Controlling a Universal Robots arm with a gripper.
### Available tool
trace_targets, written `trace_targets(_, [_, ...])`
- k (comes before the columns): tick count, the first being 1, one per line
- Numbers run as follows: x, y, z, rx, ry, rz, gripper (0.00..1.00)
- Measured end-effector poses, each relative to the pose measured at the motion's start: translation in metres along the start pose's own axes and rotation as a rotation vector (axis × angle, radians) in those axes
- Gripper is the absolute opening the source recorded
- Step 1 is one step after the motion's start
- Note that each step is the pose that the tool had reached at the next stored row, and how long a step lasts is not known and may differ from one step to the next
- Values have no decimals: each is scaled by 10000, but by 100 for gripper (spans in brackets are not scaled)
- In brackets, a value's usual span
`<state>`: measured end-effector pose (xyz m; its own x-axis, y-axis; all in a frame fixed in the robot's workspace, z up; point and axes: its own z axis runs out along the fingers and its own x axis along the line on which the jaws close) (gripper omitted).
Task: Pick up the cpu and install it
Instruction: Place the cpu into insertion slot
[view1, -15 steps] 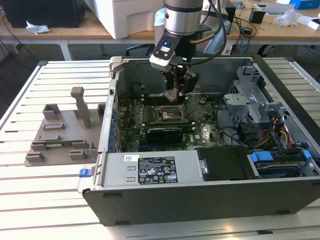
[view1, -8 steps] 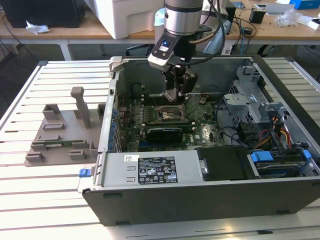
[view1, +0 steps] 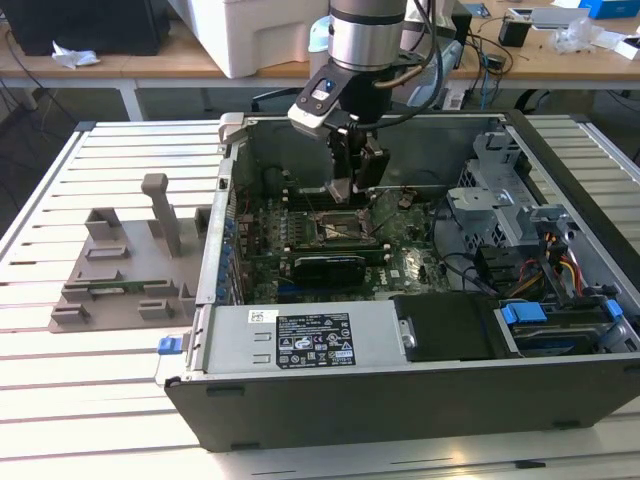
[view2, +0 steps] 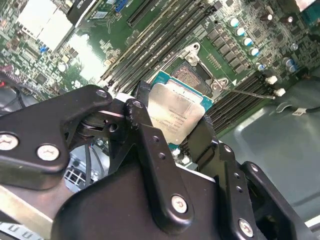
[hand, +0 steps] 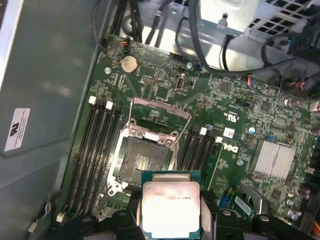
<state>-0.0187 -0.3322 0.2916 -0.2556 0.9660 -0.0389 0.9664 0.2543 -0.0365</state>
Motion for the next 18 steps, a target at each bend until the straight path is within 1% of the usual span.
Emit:
trace_targets(4, [0,1,2,16,16,433,55])
trace_targets(6, [0,0,2,22,22,573,55])
trace_targets(7, [0,1,3,28,27,725,55])
trace_targets(16, [0,1,4,53,50,1373,55])
trace_targets(18, [0,1,5,63,59,1634,55])
